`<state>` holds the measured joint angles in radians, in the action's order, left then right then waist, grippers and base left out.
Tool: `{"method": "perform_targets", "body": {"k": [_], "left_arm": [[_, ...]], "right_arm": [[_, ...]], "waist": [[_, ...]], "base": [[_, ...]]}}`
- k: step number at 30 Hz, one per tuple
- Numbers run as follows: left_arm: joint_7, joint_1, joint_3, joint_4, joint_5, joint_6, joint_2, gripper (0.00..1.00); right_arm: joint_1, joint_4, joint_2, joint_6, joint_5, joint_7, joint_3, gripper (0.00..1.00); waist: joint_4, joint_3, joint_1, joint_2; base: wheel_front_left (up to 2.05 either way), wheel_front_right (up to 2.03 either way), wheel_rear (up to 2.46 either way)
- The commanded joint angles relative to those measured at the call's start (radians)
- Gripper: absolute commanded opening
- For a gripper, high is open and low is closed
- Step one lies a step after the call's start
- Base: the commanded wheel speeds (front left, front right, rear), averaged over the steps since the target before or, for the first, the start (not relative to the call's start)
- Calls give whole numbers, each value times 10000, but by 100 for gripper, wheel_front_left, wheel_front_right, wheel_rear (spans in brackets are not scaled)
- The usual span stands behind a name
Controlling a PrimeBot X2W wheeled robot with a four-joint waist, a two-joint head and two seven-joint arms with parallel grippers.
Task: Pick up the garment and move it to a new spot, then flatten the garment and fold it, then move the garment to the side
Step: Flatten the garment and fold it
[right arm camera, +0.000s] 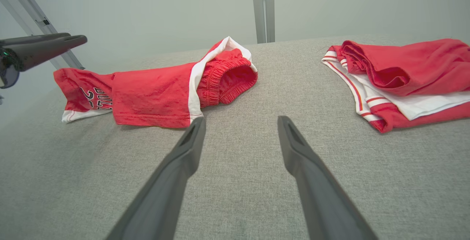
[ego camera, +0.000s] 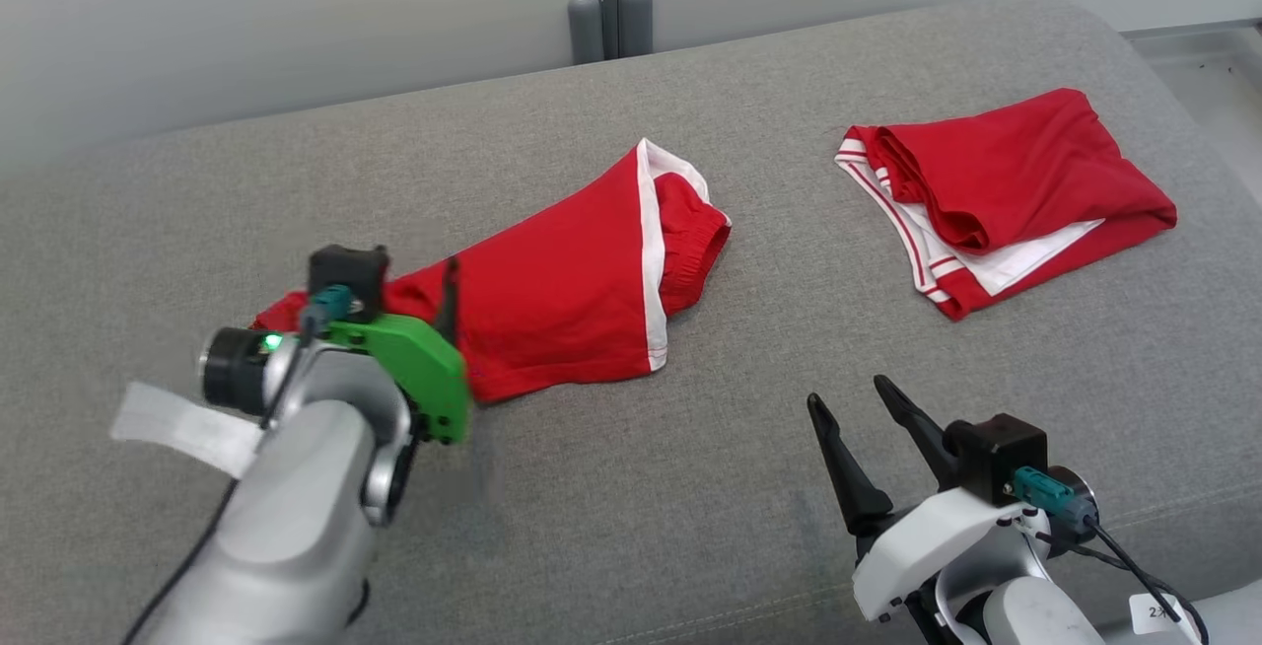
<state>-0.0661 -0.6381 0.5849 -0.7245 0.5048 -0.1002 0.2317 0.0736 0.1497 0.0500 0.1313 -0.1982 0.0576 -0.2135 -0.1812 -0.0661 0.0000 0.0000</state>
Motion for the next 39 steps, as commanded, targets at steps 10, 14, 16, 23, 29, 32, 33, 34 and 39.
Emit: {"method": "perform_targets", "body": {"k": [10,14,16,23,29,32,33,34,39], "left_arm": [[1449,817,1220,996,300,373,-1434,100],[1549,631,1450,856,251,169,-1627,100],[1592,524,1542,704,253,154,-1671,100],[1454,110,1698,117,486,66,-1759,100],[1613,-227,1726,-418,719,-223,-1788,100],[1676,-363,1840,-524,957,-231,-1797,100],[1689,-405,1889,-541,1017,-237,-1798,100],[1693,-444,1954,-567,1075,-255,-1797,100],[1823,-649,2305,-779,1320,-302,-1796,73]], "right_arm": [[138,-125,12,-11,25,67,100,100],[246,-118,14,-11,-9,123,96,100],[302,-118,12,-11,-10,148,105,100],[479,-152,12,-13,20,222,159,100],[591,-168,11,-11,-37,299,171,100],[596,-144,11,-11,-66,355,196,100],[617,-133,11,-13,-77,376,199,100],[641,-115,11,-13,-84,411,199,100],[712,-72,11,-12,-119,499,222,100]], "waist": [[-166,-358,0,0],[-377,-619,0,0],[-492,-753,0,0],[-912,-1270,0,0],[-1194,-1574,0,0],[-1305,-1725,0,0],[-1335,-1774,0,0],[-1358,-1812,0,0],[-1395,-1947,0,0]], "base": [[0,0,0],[0,0,0],[0,0,0],[0,0,0],[0,0,0],[0,0,0],[0,0,0],[0,0,0],[0,0,0]]}}
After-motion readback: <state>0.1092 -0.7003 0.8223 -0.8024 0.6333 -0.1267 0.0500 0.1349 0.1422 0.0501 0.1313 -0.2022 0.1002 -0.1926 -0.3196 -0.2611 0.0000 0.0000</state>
